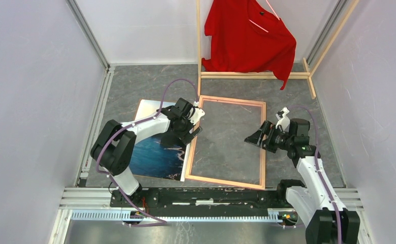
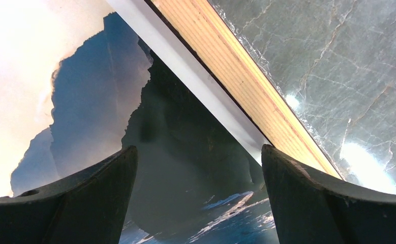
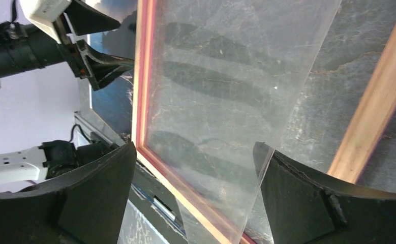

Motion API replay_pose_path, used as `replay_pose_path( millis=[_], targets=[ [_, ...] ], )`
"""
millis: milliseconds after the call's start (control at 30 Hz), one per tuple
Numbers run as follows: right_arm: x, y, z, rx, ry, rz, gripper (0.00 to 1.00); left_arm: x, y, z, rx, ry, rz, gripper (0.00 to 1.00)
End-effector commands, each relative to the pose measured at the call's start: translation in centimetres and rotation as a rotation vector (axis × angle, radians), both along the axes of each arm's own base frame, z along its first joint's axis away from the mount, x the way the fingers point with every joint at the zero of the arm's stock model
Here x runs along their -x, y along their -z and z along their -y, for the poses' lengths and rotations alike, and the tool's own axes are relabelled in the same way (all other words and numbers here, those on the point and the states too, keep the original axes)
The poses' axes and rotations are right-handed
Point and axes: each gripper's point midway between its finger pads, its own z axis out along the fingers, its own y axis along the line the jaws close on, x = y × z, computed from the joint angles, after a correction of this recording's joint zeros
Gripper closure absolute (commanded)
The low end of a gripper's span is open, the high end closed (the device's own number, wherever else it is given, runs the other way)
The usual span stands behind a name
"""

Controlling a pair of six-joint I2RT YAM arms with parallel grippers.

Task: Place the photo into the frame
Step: Place the photo frame item in the photo frame.

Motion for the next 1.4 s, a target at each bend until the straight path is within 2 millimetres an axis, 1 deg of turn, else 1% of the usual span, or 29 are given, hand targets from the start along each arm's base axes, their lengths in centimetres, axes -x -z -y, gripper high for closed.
replay_pose_path(
  millis=[0,133,267,367,433,500,633,667,833,867,1033,1133,1367],
  targets=[
    [-0.9,-3.0,-1.3,-0.105,-0.024,0.079,0.08,-0.7,-1.5,0.8,0.051,0.030,0.046,0.03],
    [-1.3,-5.0,-1.8,-0.164,-0.029,0.116,0.11,-0.4,-1.2,0.8,0.052,0.033,0.034,0.03],
    [-1.8,-8.0,-2.3,-0.224,-0.036,0.219,0.17,-0.4,-1.2,0.7,0.051,0.032,0.038,0.03],
    [-1.8,-9.4,-2.5,-0.254,-0.042,0.261,0.22,-0.4,-1.4,0.8,0.059,0.028,0.033,0.03],
    [-1.7,-9.5,-2.7,-0.265,-0.041,0.256,0.29,-0.4,-1.6,1.0,0.077,0.021,0.021,0.03],
    [-1.9,-10.4,-2.8,-0.276,-0.044,0.292,0.33,-0.5,-1.8,0.9,0.100,0.004,0.001,0.04],
    [-2.1,-11.5,-2.9,-0.281,-0.043,0.336,0.36,-1.1,-2.1,0.4,0.133,-0.032,-0.017,0.04],
    [-1.9,-11.6,-3.4,-0.290,-0.061,0.334,0.37,-1.1,-2.0,0.3,0.133,-0.033,-0.018,0.04],
    [-1.7,-12.2,-4.4,-0.332,-0.071,0.330,0.54,-1.0,-1.7,0.2,0.129,-0.035,-0.027,0.05],
    [-1.8,-12.4,-4.4,-0.334,-0.068,0.335,0.55,-1.0,-1.7,0.1,0.128,-0.035,-0.028,0.04],
    [-2.0,-13.3,-5.3,-0.336,-0.085,0.353,0.59,-0.8,-1.4,0.2,0.134,-0.036,-0.037,0.05],
    [-2.1,-13.7,-5.6,-0.348,-0.088,0.352,0.60,-0.6,-1.0,0.2,0.139,-0.042,-0.050,0.05],
    [-2.3,-15.2,-6.3,-0.372,-0.093,0.376,0.64,-0.1,-0.1,0.0,0.133,-0.044,-0.066,0.06]
  ],
)
